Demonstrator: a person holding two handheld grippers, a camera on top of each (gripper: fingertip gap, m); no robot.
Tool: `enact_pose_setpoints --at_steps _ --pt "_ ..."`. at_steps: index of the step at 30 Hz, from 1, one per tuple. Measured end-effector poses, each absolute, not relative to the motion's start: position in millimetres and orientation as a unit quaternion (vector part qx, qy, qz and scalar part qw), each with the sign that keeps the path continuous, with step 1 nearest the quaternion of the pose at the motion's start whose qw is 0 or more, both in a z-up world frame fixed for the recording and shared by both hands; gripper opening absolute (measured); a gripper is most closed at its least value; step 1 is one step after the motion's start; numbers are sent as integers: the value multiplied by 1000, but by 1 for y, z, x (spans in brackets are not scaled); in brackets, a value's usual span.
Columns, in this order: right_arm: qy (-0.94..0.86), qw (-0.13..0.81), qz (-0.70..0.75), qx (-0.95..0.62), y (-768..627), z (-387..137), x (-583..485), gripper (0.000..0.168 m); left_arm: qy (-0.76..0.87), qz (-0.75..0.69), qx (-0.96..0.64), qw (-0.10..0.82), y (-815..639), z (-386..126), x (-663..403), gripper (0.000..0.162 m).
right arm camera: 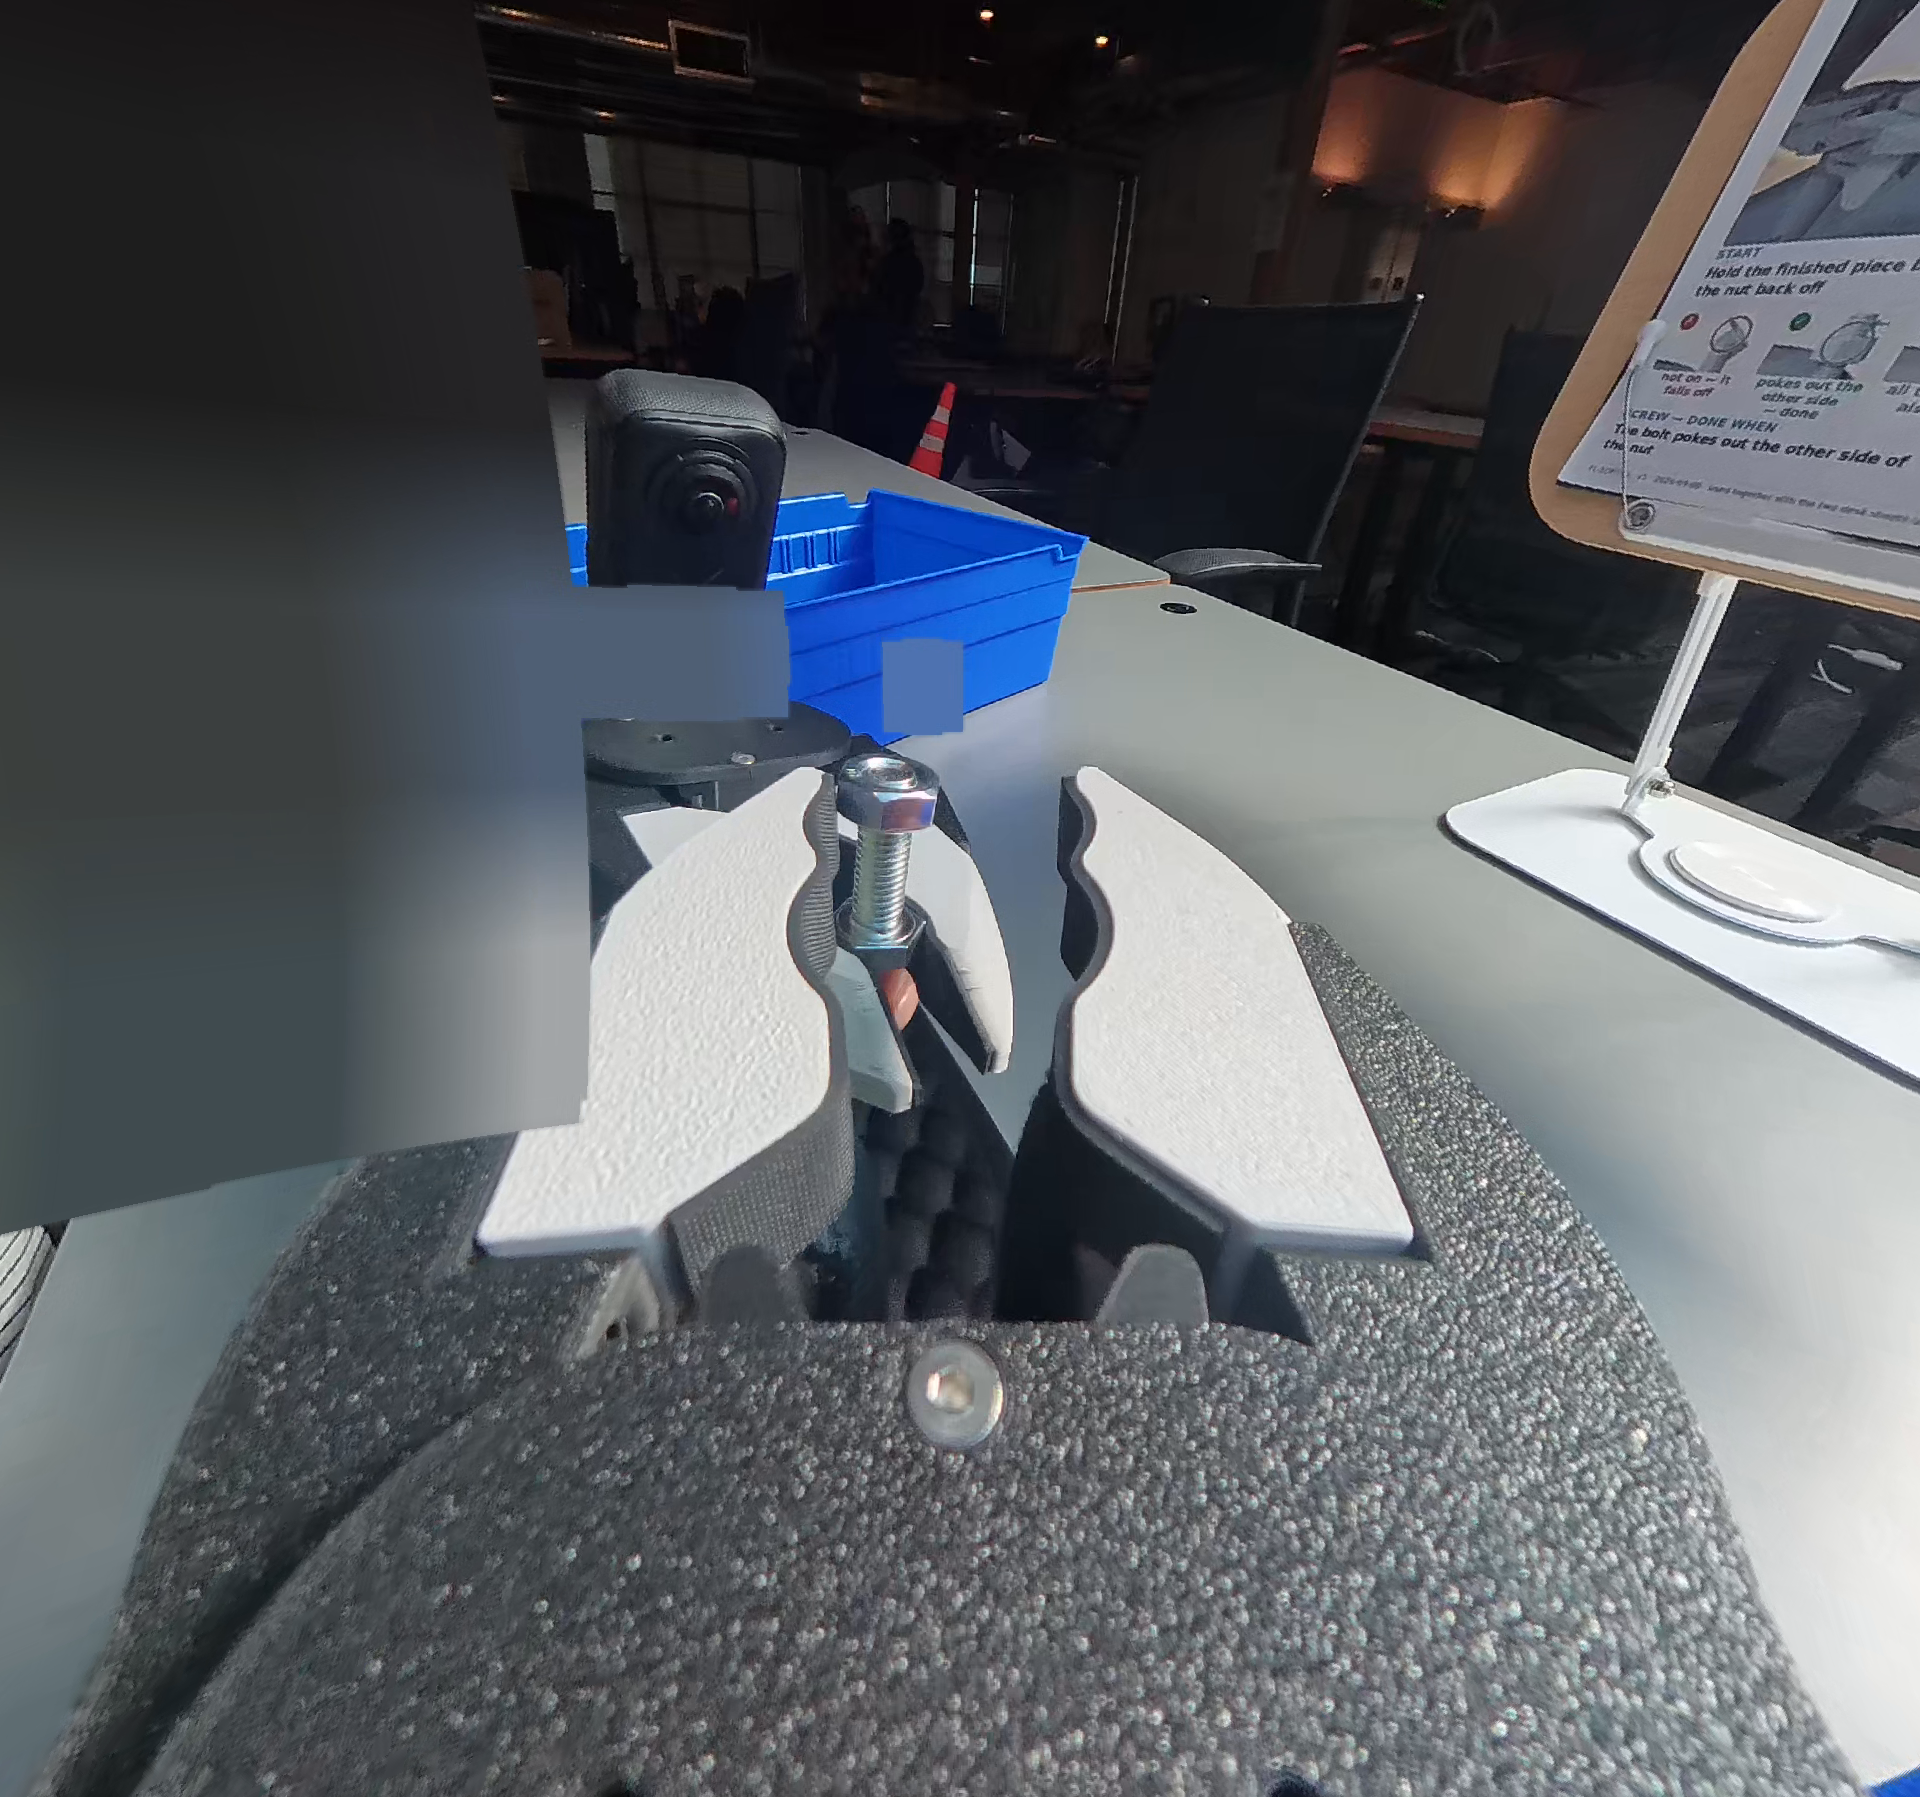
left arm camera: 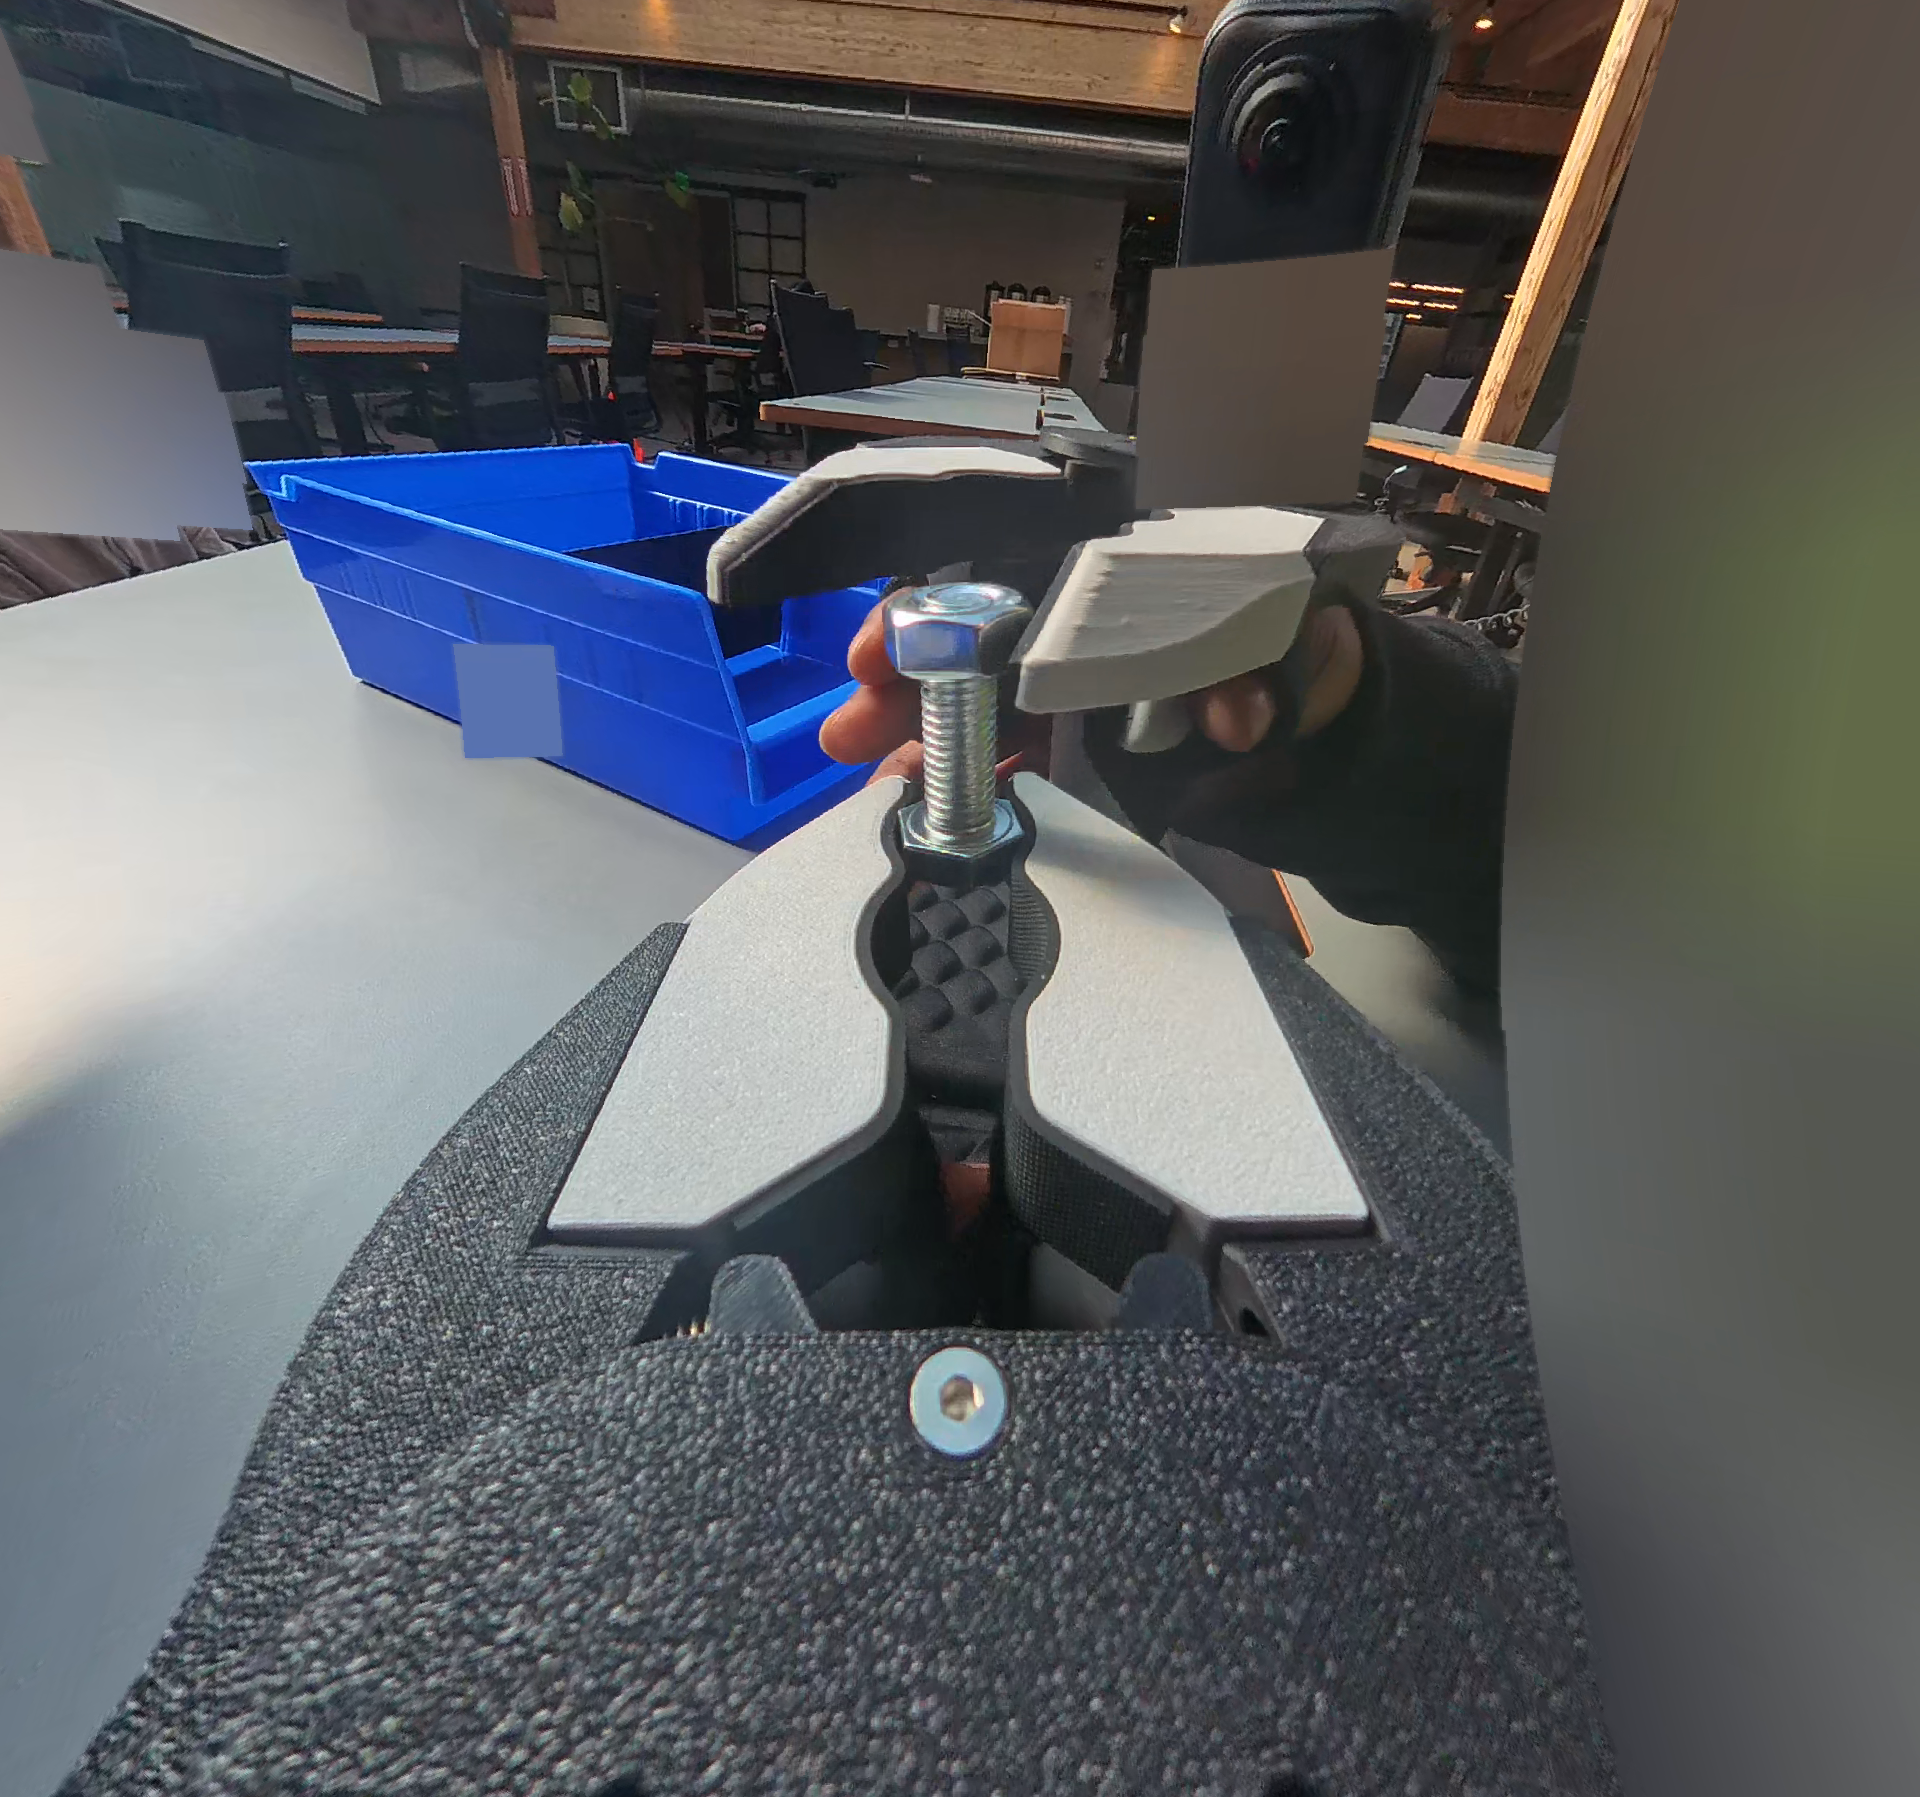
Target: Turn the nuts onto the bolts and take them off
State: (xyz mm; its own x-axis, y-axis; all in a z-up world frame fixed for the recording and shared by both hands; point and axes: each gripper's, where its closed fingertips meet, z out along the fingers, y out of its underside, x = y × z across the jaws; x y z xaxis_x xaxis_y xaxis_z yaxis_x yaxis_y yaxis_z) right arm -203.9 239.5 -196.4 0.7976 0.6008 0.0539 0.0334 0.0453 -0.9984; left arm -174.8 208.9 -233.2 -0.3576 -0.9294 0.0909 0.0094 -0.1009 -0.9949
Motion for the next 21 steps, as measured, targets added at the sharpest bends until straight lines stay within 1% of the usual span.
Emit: enact_pose_setpoints --at_steps 2,5,6,7,8,11,12,13,15,17,18,21 --pt "-242 682 206 -659 235 -196 -201 37 550 -613 -418 383 209 -233 -175 14" --pt "-257 678 208 -657 227 -196 -200 20 550 -612 -419 383 209 -233 -175 14" --pt "-256 678 203 -659 226 -196 -198 11 549 -613 -419 383 210 -233 -175 14" --pt "-255 678 197 -661 225 -196 -195 8 549 -614 -418 383 209 -233 -175 14" --pt "-254 678 194 -662 224 -196 -192 5 549 -613 -418 384 209 -233 -175 14" --pt "-245 680 194 -664 223 -195 -186 6 552 -612 -418 383 209 -233 -175 13" --pt "-242 683 195 -661 224 -194 -185 9 551 -612 -418 383 209 -233 -175 13" --pt "-240 686 199 -657 224 -192 -187 17 551 -613 -418 383 209 -233 -175 13" --pt "-237 689 211 -651 228 -190 -193 39 550 -613 -418 383 209 -233 -175 13" --pt "-237 687 216 -652 234 -191 -200 52 551 -612 -418 383 209 -233 -175 13" --pt "-239 685 218 -653 237 -192 -203 56 551 -612 -418 383 209 -233 -175 13" --pt "-244 677 226 -656 247 -195 -213 61 550 -613 -418 383 209 -233 -175 14"
